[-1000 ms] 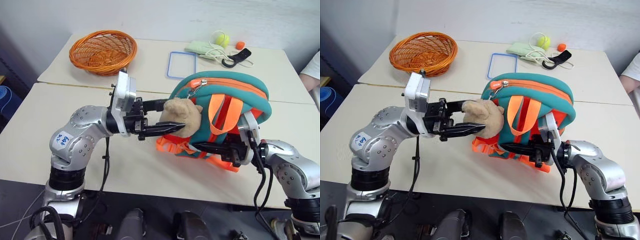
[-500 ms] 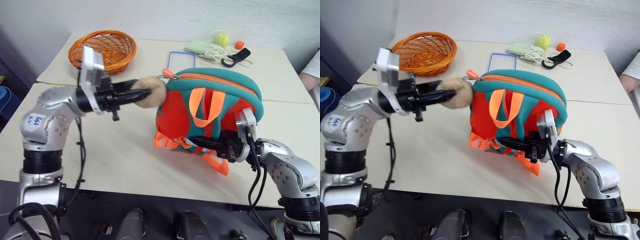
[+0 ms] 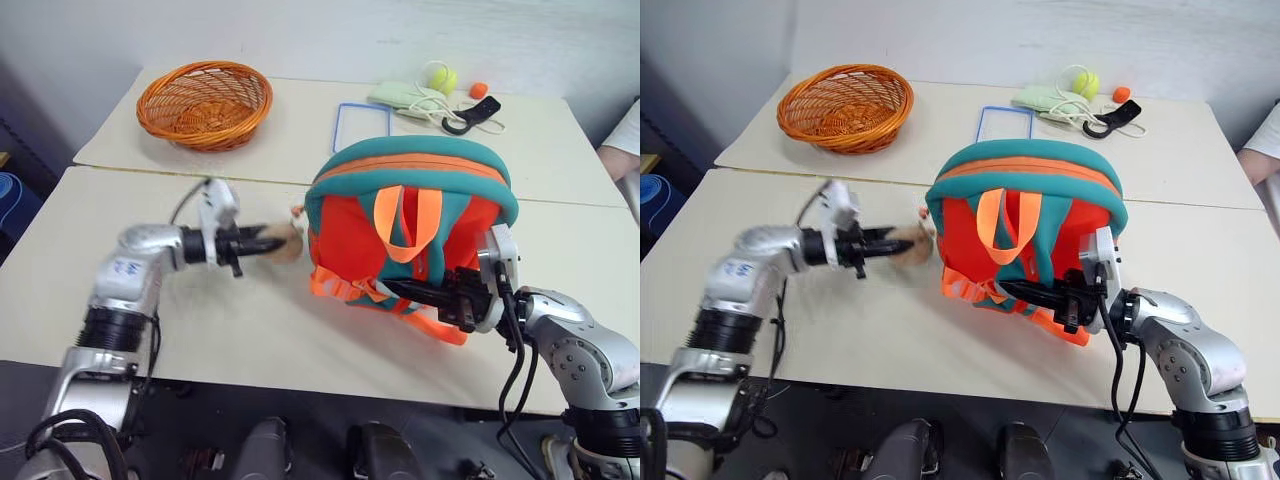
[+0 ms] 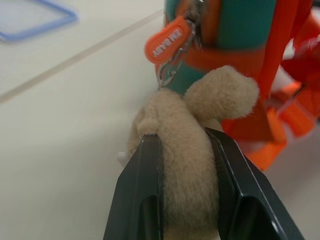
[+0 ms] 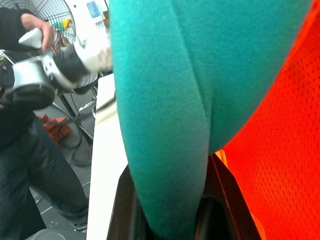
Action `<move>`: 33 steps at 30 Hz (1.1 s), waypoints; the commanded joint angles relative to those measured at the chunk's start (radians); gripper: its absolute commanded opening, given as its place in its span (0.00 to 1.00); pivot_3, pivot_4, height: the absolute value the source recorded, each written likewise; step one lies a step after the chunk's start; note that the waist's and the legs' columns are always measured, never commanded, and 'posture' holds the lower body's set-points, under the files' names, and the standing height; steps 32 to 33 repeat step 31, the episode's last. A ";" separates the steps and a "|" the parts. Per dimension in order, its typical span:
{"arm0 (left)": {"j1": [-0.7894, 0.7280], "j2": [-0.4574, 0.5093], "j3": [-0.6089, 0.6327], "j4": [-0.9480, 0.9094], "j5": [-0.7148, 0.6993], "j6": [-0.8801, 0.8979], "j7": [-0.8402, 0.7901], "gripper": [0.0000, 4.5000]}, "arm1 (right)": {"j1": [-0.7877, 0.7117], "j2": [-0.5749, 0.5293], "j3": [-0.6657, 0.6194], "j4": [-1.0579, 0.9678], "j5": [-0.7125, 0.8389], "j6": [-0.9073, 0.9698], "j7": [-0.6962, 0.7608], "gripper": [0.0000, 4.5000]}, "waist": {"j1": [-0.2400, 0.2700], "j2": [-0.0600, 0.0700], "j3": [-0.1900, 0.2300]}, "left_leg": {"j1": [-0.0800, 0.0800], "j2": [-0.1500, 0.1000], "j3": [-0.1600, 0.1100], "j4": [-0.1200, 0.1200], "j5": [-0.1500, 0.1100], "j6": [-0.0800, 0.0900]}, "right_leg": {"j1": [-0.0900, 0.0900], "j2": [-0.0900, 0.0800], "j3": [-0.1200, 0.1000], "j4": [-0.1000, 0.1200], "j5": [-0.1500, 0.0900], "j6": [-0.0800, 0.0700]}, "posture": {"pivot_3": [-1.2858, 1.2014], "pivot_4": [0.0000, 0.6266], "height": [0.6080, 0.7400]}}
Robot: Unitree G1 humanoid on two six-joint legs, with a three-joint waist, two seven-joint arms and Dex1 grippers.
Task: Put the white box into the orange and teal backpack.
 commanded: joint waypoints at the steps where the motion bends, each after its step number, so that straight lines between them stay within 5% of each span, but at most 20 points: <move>1: 0.050 -0.016 -0.022 -0.033 0.053 -0.095 -0.007 0.20 | 0.017 0.011 -0.032 -0.034 0.019 -0.025 -0.010 0.00 | 0.000 0.000 0.000 | 0.000 0.000 0.000 0.000 0.000 0.000 | 0.000 0.000 0.000 0.000 0.000 0.000 | 0.52 0.24 1.00; 3: 0.071 -0.013 -0.019 -0.051 0.061 -0.123 -0.017 0.20 | 0.028 0.027 -0.038 -0.025 -0.021 -0.075 -0.025 0.00 | 0.000 0.000 0.000 | 0.000 0.000 0.000 0.000 0.000 0.000 | 0.000 0.000 0.000 0.000 0.000 0.000 | 0.52 0.24 1.00; 5: 0.124 0.015 0.034 -0.109 0.029 -0.103 -0.009 0.34 | 0.059 0.020 -0.034 0.001 -0.115 -0.166 -0.025 0.00 | -0.002 0.000 0.000 | 0.000 0.000 0.000 0.000 0.000 0.000 | 0.000 0.000 0.000 0.000 0.000 0.000 | 0.52 0.24 1.00; 14: 0.455 0.234 0.281 -0.238 -0.063 -0.129 -0.106 0.96 | 0.251 -0.096 -0.191 -0.038 -0.084 -0.163 0.034 0.69 | -0.011 0.001 0.000 | 0.001 0.001 0.000 -0.002 -0.001 0.001 | 0.000 -0.002 0.000 -0.002 0.000 0.000 | 0.52 0.24 1.00; 18: 0.530 0.253 0.366 -0.240 -0.039 -0.109 -0.025 1.00 | 0.376 -0.196 -0.319 0.003 -0.139 -0.225 0.127 1.00 | 0.011 0.001 0.000 | 0.001 0.000 -0.002 -0.002 -0.004 0.003 | 0.001 -0.005 -0.001 -0.008 0.000 -0.001 | 0.52 0.24 1.00; 23: 0.676 0.242 0.457 -0.317 -0.030 -0.182 0.013 1.00 | 0.420 -0.250 -0.425 0.176 -0.222 -0.356 0.190 1.00 | -0.002 0.001 0.000 | 0.001 -0.001 -0.001 -0.002 -0.006 0.004 | 0.002 -0.005 0.000 -0.011 0.000 -0.001 | 0.52 0.24 1.00; 33: 0.758 0.234 0.547 -0.382 -0.055 -0.136 0.072 1.00 | 0.333 -0.234 -0.399 0.362 -0.339 -0.582 0.189 1.00 | -0.009 0.003 0.000 | 0.003 0.000 0.001 -0.002 -0.007 0.006 | 0.002 -0.004 0.000 -0.007 0.000 -0.001 | 0.52 0.24 1.00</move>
